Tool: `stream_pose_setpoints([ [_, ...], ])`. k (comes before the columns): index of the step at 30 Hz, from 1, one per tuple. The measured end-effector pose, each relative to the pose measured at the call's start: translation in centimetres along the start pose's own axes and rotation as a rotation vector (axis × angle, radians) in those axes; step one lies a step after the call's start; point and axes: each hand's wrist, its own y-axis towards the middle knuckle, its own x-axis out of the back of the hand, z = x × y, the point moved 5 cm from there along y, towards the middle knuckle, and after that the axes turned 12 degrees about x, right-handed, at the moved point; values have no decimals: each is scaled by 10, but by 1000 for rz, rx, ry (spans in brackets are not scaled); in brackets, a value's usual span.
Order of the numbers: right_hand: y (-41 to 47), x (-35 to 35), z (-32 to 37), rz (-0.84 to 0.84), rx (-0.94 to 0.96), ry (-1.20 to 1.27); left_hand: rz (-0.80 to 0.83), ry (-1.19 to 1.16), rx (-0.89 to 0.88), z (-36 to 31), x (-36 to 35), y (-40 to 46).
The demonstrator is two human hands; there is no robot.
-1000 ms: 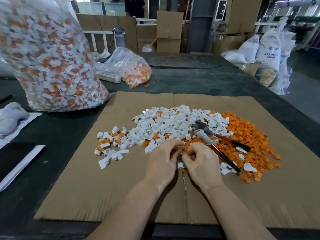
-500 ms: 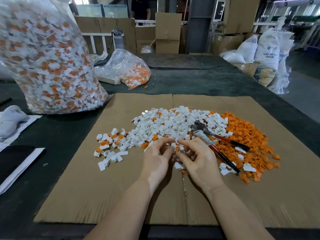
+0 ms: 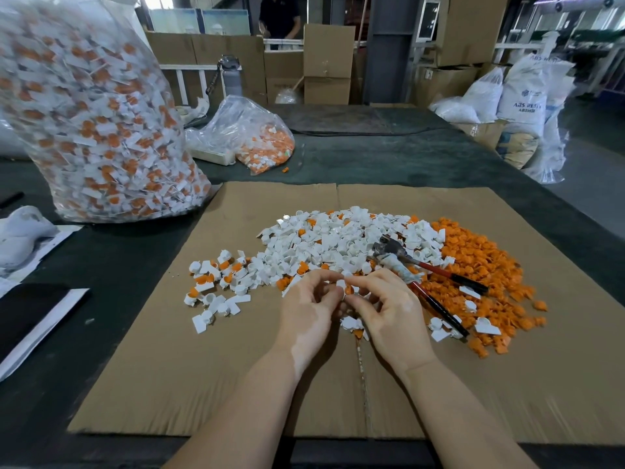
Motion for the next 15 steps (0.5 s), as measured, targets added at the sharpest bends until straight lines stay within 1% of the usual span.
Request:
stream_pose_setpoints([
  [7,-1,-1,-2,26,-34,1,-20,15,-5,-2,0,1],
  [11,0,0,-1,26,-46,-23,-17,9,32,-5,-1,3],
  [13,2,7,-1,-11,-42,-105,-7,-52,72,-6,-1,4],
  [15,4,21,-6,-90,-66,-266,10,-138,121,-8,-2,4],
])
